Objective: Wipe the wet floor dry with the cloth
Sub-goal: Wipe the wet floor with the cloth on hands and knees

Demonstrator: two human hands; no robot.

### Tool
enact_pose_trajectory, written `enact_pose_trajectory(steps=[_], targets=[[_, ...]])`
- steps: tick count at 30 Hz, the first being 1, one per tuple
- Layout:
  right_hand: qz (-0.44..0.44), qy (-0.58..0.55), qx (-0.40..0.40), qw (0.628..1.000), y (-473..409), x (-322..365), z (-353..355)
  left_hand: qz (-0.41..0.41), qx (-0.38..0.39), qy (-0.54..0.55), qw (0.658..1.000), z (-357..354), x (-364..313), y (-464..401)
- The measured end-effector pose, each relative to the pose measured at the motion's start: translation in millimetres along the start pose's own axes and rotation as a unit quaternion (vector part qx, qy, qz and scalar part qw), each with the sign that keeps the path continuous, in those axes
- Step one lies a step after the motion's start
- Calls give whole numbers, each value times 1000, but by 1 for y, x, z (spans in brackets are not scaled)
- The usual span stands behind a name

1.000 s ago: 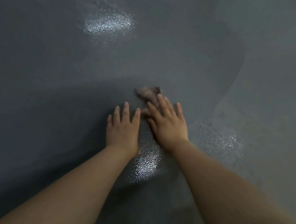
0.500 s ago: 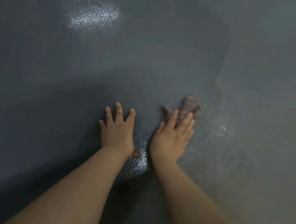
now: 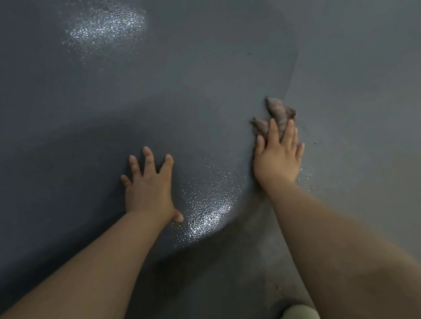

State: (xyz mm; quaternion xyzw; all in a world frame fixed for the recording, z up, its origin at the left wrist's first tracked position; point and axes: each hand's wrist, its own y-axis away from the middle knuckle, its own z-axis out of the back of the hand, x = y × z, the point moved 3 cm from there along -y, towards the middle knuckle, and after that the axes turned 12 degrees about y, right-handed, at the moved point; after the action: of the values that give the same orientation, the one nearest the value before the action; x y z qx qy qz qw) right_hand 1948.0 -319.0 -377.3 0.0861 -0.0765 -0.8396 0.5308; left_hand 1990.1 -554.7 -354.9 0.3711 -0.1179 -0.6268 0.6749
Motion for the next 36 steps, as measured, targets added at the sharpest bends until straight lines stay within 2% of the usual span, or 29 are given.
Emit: enact_pose_trajectory(steps=[3,5,7,11,14,17,21,26,30,33,36], targets=[[-79,-30,-13,996,20,3,-8,1,-2,1,1000,-1,-1,-1],[-80,-24,-14,996,34,18,-11,1,-5,1,1000,-1,-2,-1],[-38,-7,-11,999,38,34,-11,2,-6,2,1000,-1,-1,-1],[116,29,-8,993,-3,45,5,4,-11,4,1000,-3,2,-3],[152,84,18,985,-47,28,19,3,-13,-11,1000,-4,2,-4],[77,53,38,995,-53,4,17,6,-11,-15,1000,-2,0,-4],[-43,-21,16,999,-11,-27,2,4,-8,-5,1000,0,0,-3],[-178,-48,-14,983,68,-72,-21,-2,-9,-11,1000,0,1,0],[-250,-63,-2,966,96,-74,-33,-17,-31,-52,998,-3,2,10],[-198,-57,8,979,92,-45,-27,-43,-54,-60,996,-12,4,25],[-28,-10,13,999,106,6,-29,-44,-46,-54,996,-21,7,40]])
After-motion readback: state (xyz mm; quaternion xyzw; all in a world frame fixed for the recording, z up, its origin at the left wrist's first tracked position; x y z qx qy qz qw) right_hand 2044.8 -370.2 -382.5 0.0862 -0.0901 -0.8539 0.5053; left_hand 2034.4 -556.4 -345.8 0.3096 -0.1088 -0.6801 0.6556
